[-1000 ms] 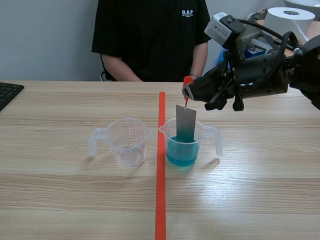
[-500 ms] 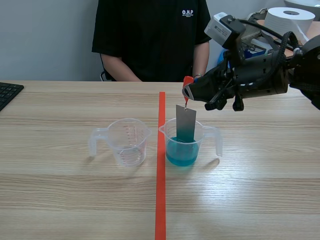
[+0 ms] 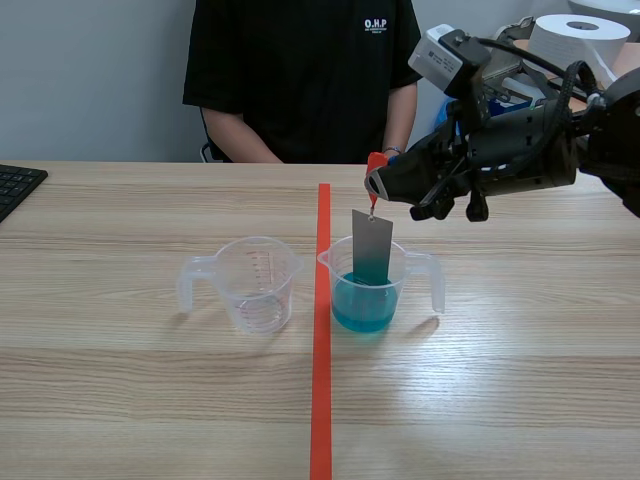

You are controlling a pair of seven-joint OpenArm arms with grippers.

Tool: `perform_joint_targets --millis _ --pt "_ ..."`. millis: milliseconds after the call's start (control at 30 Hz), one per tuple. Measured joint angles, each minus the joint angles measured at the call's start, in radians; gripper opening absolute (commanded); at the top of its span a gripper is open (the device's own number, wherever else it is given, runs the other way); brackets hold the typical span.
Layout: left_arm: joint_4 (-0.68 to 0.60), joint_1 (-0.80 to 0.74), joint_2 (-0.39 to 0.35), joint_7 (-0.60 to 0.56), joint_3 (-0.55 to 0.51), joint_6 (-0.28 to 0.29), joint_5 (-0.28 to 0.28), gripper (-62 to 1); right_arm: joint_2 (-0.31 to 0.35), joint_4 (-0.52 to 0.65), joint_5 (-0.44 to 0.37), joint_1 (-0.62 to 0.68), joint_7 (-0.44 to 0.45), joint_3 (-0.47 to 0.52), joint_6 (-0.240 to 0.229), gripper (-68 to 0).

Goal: Do the redox reaction experiment.
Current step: 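Hold the plate still in the solution, then raise the plate and point at it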

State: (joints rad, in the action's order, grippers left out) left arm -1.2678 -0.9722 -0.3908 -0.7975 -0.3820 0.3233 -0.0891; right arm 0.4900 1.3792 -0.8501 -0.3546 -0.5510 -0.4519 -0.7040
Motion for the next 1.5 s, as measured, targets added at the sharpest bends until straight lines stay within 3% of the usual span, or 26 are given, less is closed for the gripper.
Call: perform_joint_targets --millis 267,567,900,1100,1500 --pt "0.0 0.0 -0.004 0.0 0.0 0.002 0.002 -57.7 0.01 0.05 -0.057 0.001 -0.107 0.014 0.0 -65.8" --pt "0.0 0.0 -0.008 0.0 0.0 0.002 0.007 -57.7 0.101 0.188 -0.209 0.006 -0.152 0.053 0.0 -65.8" --pt "0.0 0.0 -0.008 0.0 0.0 0.002 0.007 -57.7 0.157 0.321 -0.311 0.006 -0.211 0.108 0.001 -65.8" --pt "0.0 0.0 -0.008 0.0 0.0 0.002 0.007 -57.7 0.161 0.383 -0.356 0.006 -0.277 0.16 0.005 -65.8" --pt "0.0 0.0 -0.008 0.0 0.0 0.002 0.014 -57.7 0.161 0.408 -0.372 0.006 -0.288 0.196 0.005 -65.8"
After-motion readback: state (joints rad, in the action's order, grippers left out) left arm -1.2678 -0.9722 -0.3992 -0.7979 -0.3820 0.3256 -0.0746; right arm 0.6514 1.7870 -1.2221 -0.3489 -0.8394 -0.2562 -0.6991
